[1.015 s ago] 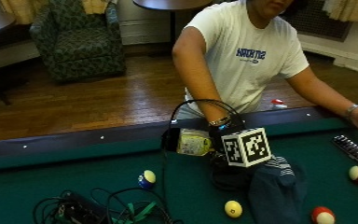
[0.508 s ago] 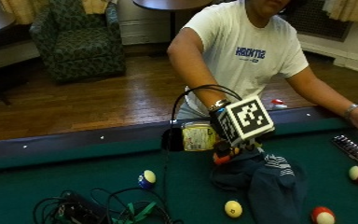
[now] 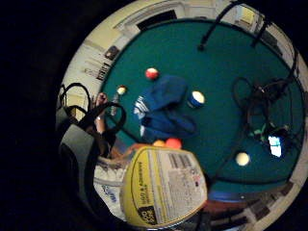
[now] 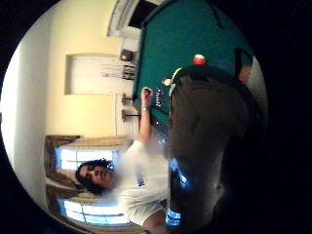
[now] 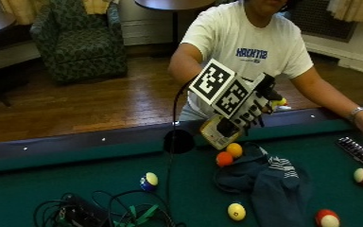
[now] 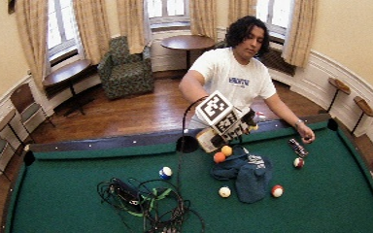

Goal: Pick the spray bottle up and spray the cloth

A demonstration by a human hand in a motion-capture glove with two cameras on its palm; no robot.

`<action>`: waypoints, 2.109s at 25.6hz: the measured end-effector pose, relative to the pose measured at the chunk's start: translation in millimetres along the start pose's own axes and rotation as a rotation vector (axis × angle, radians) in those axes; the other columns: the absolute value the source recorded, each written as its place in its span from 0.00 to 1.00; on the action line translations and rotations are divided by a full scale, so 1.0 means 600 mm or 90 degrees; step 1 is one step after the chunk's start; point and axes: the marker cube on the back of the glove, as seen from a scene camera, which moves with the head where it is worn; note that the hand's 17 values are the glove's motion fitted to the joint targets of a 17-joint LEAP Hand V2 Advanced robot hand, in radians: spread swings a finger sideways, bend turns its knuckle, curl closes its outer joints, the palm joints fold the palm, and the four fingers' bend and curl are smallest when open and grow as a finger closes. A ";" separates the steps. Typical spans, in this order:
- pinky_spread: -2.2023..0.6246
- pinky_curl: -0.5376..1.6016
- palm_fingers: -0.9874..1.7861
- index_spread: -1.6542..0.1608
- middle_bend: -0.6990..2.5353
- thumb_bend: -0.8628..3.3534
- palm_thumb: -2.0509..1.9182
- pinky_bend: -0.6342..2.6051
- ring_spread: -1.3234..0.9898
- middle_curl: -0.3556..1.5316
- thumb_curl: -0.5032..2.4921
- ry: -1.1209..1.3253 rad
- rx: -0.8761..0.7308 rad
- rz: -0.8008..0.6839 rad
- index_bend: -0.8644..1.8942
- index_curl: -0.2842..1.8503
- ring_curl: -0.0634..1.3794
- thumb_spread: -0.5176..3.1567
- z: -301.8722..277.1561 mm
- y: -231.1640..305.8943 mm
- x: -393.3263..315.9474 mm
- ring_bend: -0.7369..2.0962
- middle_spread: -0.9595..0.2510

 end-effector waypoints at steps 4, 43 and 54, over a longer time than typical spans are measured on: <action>0.67 0.44 0.85 0.76 0.40 0.20 0.75 0.35 0.48 0.49 0.44 -0.135 0.059 -0.073 0.45 0.42 0.38 0.24 0.016 0.010 -0.007 0.52 0.62; 0.67 0.45 0.85 0.76 0.41 0.20 0.74 0.35 0.48 0.49 0.45 -0.326 0.134 -0.139 0.44 0.43 0.38 0.24 0.441 -0.349 -0.091 0.52 0.62; 0.66 0.45 0.85 0.76 0.41 0.20 0.74 0.35 0.48 0.49 0.46 -0.329 0.171 -0.162 0.45 0.43 0.38 0.23 0.457 -0.365 -0.083 0.51 0.62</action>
